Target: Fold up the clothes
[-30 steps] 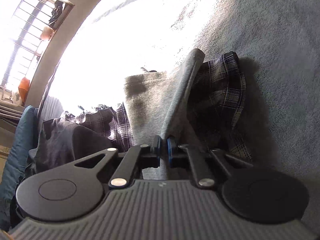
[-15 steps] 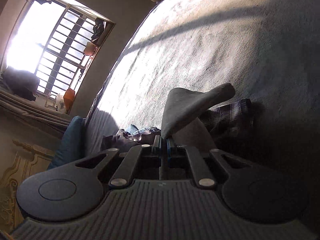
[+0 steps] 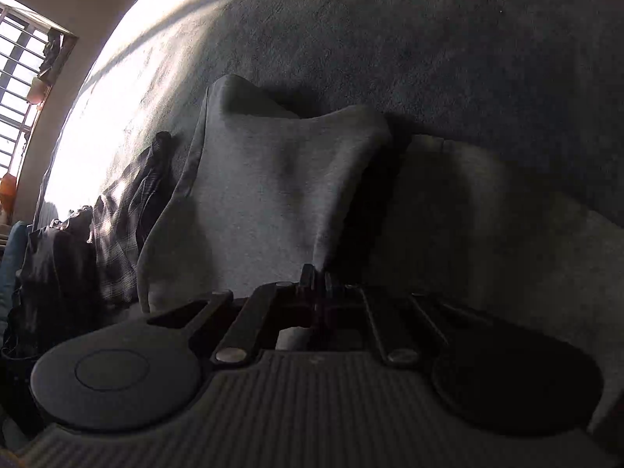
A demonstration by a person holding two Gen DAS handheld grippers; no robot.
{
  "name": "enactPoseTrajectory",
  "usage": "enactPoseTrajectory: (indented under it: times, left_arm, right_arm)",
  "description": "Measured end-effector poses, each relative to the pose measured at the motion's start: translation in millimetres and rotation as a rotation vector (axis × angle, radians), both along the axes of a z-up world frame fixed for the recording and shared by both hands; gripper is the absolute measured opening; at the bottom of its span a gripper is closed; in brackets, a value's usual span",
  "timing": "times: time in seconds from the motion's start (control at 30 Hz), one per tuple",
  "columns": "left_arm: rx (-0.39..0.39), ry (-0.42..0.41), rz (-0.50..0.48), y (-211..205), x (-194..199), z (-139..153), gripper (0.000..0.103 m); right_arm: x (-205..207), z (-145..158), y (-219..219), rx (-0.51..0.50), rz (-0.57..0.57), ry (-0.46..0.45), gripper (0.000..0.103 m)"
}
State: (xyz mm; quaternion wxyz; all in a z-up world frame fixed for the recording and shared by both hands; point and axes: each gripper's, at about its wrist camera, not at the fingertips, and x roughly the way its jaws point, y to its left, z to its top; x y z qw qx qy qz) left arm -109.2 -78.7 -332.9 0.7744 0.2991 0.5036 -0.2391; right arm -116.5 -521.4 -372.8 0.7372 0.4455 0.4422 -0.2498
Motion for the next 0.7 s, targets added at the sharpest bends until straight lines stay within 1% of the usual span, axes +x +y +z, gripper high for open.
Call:
enactPoseTrajectory:
  times: [0.03, 0.07, 0.1, 0.13, 0.2, 0.27, 0.33, 0.4, 0.43, 0.5, 0.57, 0.63, 0.67, 0.7]
  left_arm:
    - [0.01, 0.004, -0.004, -1.0, -1.1, -1.9, 0.013]
    - [0.014, 0.008, 0.001, -1.2, -0.9, -1.6, 0.016]
    - [0.011, 0.016, 0.011, -0.7, 0.2, 0.2, 0.02]
    - [0.001, 0.024, 0.029, 0.5, 1.8, 3.8, 0.022]
    - [-0.039, 0.031, 0.088, 5.0, 6.1, 13.9, 0.03]
    - [-0.099, 0.034, 0.16, 12.8, 10.8, 25.4, 0.032]
    - [-0.159, 0.009, 0.247, 22.9, 15.3, 37.4, 0.033]
    - [-0.219, -0.029, 0.339, 34.0, 21.7, 47.9, 0.036]
    - [-0.245, -0.048, 0.388, 40.1, 25.2, 52.3, 0.036]
    - [-0.289, -0.085, 0.488, 54.6, 32.1, 59.8, 0.036]
    - [-0.325, -0.126, 0.594, 75.9, 37.9, 67.2, 0.036]
    - [-0.337, -0.169, 0.698, 103.7, 40.3, 73.4, 0.039]
    - [-0.331, -0.188, 0.744, 118.5, 39.7, 74.7, 0.039]
    - [-0.321, -0.202, 0.784, 133.0, 38.4, 74.9, 0.04]
  right_arm:
    - [2.5, -5.8, 2.3, -0.022, 0.042, 0.03, 0.004]
    - [5.3, -11.3, 4.5, -0.045, 0.084, 0.06, 0.006]
    - [12.2, -12.6, 7.0, -0.073, 0.136, 0.097, 0.011]
    - [16.5, -7.1, 8.3, -0.098, 0.171, 0.119, 0.014]
    - [25.0, 4.1, 10.9, -0.15, 0.242, 0.163, 0.03]
    - [29.8, 26.9, 11.1, -0.258, 0.293, 0.196, 0.032]
    - [35.6, 52.2, 15.0, -0.365, 0.347, 0.195, 0.032]
    - [49.5, 76.5, 28.7, -0.465, 0.436, 0.15, 0.032]
    - [61.1, 89.3, 41.3, -0.503, 0.503, 0.109, 0.032]
    - [90.0, 108.3, 73.1, -0.525, 0.647, 0.008, 0.032]
    - [131.1, 119.2, 123.0, -0.493, 0.817, -0.101, 0.033]
    - [175.3, 126.3, 186.9, -0.408, 1.008, -0.227, 0.035]
    - [193.5, 121.7, 227.7, -0.334, 1.11, -0.259, 0.042]
    - [211.7, 117.0, 268.5, -0.258, 1.21, -0.292, 0.046]
